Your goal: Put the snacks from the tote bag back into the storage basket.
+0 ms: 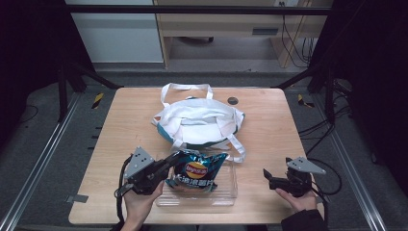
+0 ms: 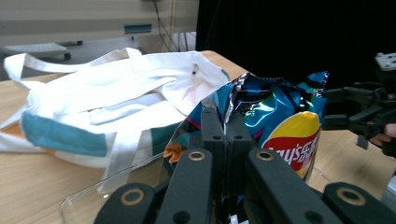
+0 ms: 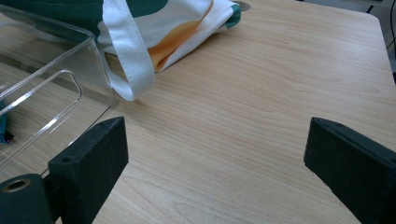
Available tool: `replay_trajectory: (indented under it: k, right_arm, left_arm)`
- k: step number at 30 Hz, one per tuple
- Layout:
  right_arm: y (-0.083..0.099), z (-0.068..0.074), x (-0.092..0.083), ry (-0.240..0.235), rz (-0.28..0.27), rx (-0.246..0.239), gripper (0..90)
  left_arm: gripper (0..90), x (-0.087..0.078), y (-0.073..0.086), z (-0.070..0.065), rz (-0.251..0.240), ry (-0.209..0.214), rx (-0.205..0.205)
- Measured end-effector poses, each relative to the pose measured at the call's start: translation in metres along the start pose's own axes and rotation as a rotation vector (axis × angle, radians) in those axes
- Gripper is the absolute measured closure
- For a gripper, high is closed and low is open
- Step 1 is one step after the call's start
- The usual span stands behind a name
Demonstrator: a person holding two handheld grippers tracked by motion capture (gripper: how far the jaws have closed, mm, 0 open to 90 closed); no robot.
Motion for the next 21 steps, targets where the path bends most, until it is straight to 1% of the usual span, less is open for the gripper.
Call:
replay_trajectory:
  k: [7,11,14,21]
  right_arm:
    - [0.0,0.0,0.001,0.0,0.001,0.0,6.8]
    - [0.001,0.0,0.001,0.002,0.004,-0.001,6.7]
    - [0.001,0.0,0.001,0.002,0.006,-0.002,6.8]
    - [0.001,0.0,0.001,0.002,0.008,-0.002,6.7]
  left_arm:
    - [89.5,0.004,0.003,0.008,0.009,-0.033,-0.008]
    - [89.3,0.007,0.005,0.011,0.01,-0.04,-0.01]
    - [89.3,0.008,0.006,0.013,0.007,-0.042,-0.022]
    - [89.0,0.012,0.005,0.014,0.006,-0.056,-0.02]
Point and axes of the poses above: each handheld gripper's, and its own axes: x roughly forward along the jaws, y roughly out of its underside, z roughly to its left, the point moved 6 cm from there along x, roughly forward along the jaws
